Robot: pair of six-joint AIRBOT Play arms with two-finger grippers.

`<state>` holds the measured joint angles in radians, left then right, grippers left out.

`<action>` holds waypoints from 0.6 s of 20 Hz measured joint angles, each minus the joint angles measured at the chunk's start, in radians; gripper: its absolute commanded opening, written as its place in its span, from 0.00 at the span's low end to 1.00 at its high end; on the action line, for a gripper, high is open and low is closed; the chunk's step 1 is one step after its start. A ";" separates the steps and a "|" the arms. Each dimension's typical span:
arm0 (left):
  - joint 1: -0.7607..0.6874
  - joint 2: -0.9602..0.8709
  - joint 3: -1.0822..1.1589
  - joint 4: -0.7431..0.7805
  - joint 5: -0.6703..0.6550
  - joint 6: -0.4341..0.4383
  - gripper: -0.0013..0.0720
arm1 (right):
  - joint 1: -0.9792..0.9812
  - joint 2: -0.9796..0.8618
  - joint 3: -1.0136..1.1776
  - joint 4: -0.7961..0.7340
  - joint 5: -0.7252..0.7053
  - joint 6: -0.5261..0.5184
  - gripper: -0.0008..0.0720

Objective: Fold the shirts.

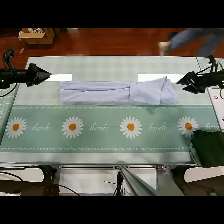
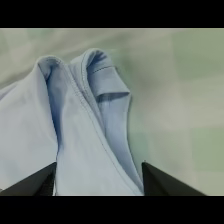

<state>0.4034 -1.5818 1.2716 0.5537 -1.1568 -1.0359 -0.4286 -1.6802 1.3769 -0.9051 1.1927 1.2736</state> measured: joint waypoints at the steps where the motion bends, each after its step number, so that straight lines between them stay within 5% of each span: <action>1: -0.003 0.000 0.001 0.000 -0.003 0.000 0.34 | 0.000 -0.020 0.001 0.017 0.007 0.000 0.85; 9: -0.011 0.002 0.001 0.026 -0.021 0.000 0.32 | 0.072 -0.141 0.003 0.103 0.028 -0.017 0.79; 12: -0.011 0.002 0.001 0.032 -0.023 -0.004 0.25 | 0.133 -0.166 0.003 0.118 0.024 -0.057 0.24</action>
<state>0.3927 -1.5799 1.2728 0.5854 -1.1793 -1.0397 -0.2958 -1.8462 1.3800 -0.7872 1.2163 1.2167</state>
